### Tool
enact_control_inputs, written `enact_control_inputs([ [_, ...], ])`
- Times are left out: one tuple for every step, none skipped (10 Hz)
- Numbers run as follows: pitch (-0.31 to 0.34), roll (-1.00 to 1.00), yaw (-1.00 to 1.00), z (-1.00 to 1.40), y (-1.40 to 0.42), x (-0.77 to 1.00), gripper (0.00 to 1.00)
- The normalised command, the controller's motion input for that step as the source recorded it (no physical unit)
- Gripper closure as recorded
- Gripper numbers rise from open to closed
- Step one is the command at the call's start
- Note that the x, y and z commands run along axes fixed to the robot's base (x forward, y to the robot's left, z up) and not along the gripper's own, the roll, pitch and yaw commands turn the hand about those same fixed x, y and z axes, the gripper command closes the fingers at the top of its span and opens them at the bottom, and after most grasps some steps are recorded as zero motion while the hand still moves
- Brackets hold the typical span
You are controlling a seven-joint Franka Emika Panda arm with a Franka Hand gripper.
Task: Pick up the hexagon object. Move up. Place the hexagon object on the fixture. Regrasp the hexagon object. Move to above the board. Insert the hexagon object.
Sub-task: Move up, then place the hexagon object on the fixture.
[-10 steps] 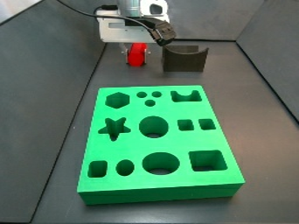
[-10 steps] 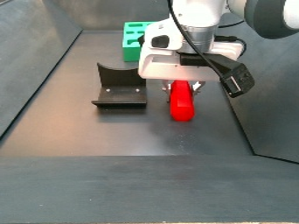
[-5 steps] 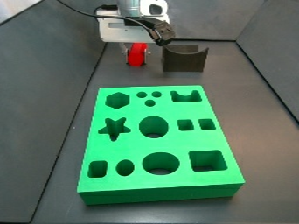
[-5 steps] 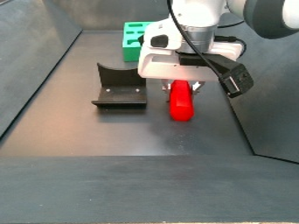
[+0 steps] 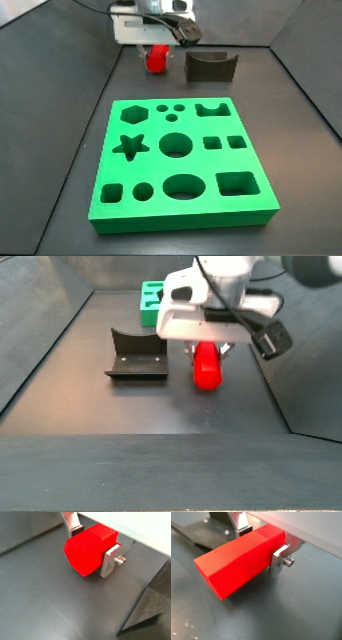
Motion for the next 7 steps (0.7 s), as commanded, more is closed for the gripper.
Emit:
enact_control_inputs([
  [0.007, -0.01, 0.03, 0.56, -0.02, -0.02, 1.00],
  [0.016, -0.02, 0.03, 0.36, -0.02, -0.02, 1.00],
  [0.021, -0.03, 0.03, 0.21, -0.02, -0.02, 1.00],
  [0.000, 0.00, 0.00, 1.00, 0.00, 0.00, 1.00],
  [-0.007, 0.00, 0.00, 1.00, 0.00, 0.01, 1.00],
  [0.020, -0.01, 0.00, 1.00, 0.00, 0.00, 1.00],
  [0.023, -0.02, 0.00, 1.00, 0.00, -0.01, 1.00],
])
